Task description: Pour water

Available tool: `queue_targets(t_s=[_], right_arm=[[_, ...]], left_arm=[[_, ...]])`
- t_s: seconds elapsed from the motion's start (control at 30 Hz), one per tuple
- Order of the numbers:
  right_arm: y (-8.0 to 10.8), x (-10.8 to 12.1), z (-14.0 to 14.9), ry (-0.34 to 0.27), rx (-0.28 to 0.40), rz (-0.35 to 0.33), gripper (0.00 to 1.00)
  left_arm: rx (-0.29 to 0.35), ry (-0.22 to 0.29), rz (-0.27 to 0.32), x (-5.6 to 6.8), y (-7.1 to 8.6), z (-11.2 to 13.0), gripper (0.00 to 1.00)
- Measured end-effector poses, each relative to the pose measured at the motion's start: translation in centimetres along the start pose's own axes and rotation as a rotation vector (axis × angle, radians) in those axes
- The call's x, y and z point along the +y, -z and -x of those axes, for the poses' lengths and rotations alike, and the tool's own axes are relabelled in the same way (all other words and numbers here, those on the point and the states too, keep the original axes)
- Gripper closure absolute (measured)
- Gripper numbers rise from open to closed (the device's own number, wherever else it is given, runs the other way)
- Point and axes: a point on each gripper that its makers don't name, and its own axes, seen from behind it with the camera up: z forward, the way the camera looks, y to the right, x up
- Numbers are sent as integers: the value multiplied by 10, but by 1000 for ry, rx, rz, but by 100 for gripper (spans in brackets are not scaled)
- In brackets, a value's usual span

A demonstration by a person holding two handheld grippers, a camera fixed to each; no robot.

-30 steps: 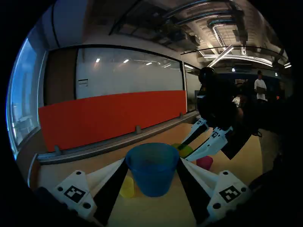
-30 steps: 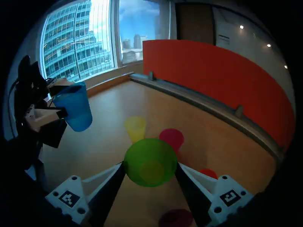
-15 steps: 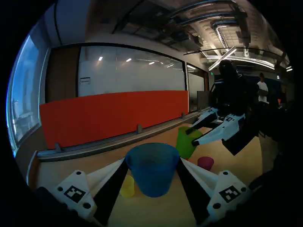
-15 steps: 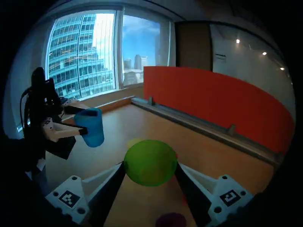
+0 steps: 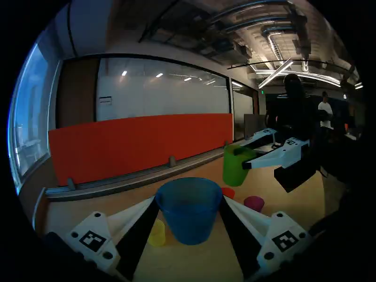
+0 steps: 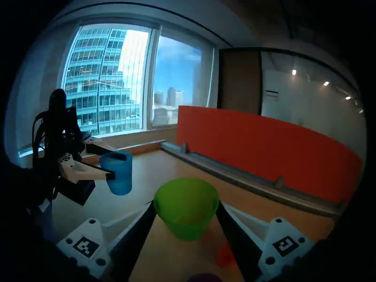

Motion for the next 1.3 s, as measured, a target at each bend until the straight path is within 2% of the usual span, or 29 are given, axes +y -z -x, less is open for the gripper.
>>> queue_targets(t_s=[0.5,0.87,1.3], right_arm=[[5,-2,-21,1,136,-1,7],[4,-6,-24,12,172,-2,7],[6,-6,-20,-38,173,-31,7]], left_arm=[[14,9,4,4,-4,-5,14],[21,6,14,8,-5,-10,14],[55,4,26,11,-8,-24,14]])
